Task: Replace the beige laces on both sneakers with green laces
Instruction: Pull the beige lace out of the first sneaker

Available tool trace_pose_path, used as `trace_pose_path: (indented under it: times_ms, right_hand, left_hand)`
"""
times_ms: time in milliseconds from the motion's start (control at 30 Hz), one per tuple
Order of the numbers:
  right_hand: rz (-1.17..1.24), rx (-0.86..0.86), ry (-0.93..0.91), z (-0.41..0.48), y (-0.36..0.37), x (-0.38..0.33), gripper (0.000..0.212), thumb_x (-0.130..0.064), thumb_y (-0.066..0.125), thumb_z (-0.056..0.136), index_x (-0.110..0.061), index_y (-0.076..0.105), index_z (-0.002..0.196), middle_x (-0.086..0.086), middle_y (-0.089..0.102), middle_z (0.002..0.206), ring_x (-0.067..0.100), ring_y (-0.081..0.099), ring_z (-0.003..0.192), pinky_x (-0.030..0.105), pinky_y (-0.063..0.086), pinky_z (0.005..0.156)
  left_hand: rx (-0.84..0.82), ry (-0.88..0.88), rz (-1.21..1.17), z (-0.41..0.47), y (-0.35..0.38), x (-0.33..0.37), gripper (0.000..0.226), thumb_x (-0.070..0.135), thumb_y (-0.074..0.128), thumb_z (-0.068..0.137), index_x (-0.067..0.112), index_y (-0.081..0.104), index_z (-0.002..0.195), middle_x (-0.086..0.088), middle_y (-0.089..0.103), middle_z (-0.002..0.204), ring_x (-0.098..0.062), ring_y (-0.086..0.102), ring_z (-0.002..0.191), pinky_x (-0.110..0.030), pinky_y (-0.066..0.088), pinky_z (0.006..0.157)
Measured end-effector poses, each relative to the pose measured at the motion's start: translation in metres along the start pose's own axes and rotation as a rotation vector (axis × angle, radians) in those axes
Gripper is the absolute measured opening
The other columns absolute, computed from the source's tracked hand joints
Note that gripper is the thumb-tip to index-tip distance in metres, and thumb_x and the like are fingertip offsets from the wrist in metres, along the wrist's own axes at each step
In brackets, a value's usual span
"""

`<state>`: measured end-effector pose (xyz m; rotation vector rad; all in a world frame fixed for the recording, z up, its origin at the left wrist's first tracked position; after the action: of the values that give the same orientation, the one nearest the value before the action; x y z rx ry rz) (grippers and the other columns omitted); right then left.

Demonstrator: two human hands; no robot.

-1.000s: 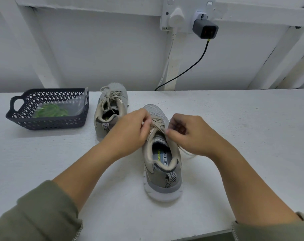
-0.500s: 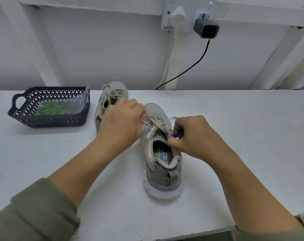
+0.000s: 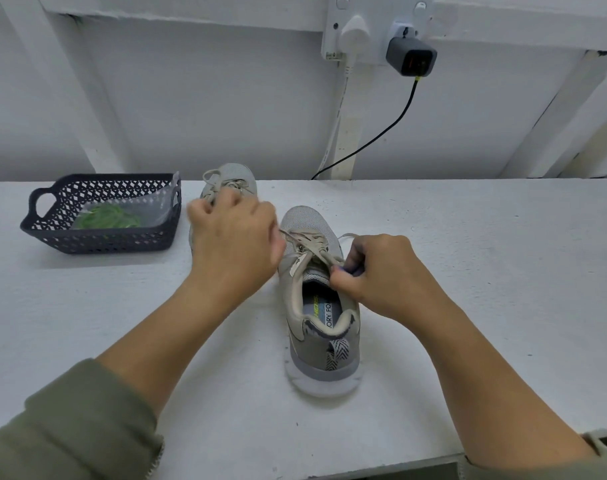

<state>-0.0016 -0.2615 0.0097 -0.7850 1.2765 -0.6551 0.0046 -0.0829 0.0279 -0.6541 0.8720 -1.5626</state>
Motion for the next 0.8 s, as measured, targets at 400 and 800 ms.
trace_pose_path:
  times_ms: [400, 800]
  right_hand:
    - [0.038, 0.020, 0.064, -0.001, 0.001, 0.004, 0.019, -0.028, 0.071, 0.075, -0.014, 0.062, 0.067, -0.003, 0.062, 0.061, 0.008, 0.047, 0.050, 0.021, 0.039, 0.047]
    - [0.045, 0.035, 0.060, -0.001, 0.003, 0.004, 0.019, -0.027, 0.071, 0.075, -0.013, 0.061, 0.068, -0.002, 0.062, 0.063, 0.008, 0.048, 0.051, 0.022, 0.038, 0.047]
  left_hand:
    - [-0.006, -0.082, 0.011, 0.001, 0.000, -0.007, 0.006, 0.021, 0.066, 0.081, 0.021, 0.065, 0.087, 0.004, 0.066, 0.089, -0.027, 0.052, 0.094, -0.036, 0.016, 0.074]
    - [-0.004, 0.073, -0.145, 0.009, 0.009, 0.005, 0.016, 0.017, 0.062, 0.080, 0.031, 0.070, 0.083, 0.012, 0.068, 0.084, -0.022, 0.055, 0.097, -0.036, 0.018, 0.077]
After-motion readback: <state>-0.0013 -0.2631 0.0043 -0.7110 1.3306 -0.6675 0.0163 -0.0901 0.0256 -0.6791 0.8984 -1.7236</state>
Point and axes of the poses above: each hand's wrist, its own z-axis towards the middle knuckle, its own y-axis out of the palm, x = y × z, the point moved 7 cm from there along z, towards the middle knuckle
